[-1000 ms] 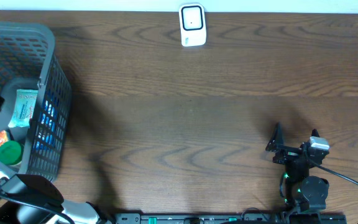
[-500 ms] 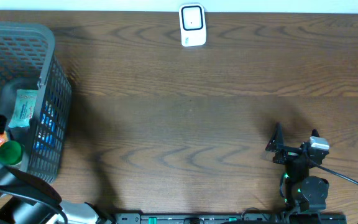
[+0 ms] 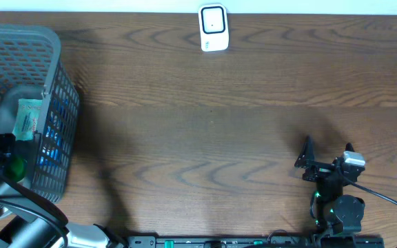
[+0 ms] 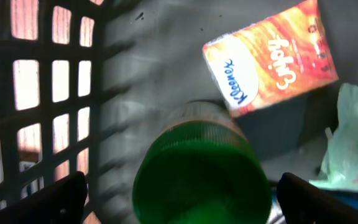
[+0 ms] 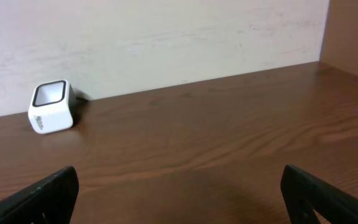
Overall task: Scan the item barcode
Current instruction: 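Reach the left gripper into the basket and grasp the green-lidded jar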
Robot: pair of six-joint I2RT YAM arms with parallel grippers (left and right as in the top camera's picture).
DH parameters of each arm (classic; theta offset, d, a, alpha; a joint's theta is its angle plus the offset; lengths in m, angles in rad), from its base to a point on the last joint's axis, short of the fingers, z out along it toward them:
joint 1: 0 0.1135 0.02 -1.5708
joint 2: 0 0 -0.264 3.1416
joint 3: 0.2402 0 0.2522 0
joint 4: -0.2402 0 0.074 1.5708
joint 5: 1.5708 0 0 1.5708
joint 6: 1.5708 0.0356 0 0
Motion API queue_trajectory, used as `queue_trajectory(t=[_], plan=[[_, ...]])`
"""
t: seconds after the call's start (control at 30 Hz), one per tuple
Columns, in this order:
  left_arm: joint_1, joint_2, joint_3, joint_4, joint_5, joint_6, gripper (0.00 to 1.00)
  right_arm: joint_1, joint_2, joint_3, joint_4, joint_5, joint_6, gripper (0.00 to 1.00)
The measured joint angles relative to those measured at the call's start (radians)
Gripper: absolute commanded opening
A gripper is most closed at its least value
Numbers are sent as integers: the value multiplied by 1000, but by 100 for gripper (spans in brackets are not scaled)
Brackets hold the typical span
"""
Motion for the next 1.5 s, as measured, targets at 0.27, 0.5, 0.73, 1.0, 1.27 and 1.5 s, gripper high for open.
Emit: queue_trajectory(t=[0.27,0.5,0.73,1.0,1.27,1.5], plan=[[0,0,-126,152,37,-41,98,0,0,0,0,0,0,99],[0,0,-217,264,53,-49,98,0,0,0,0,0,0,99],[0,3,-233,301,53,-63,71,0,0,0,0,0,0,99],[0,6,-232,298,53,-22,61,0,0,0,0,0,0,99],[0,6,-97,165,153,40,61,0,0,0,0,0,0,99],[0,-128,206,121,397,70,61,0,0,0,0,0,0,99]])
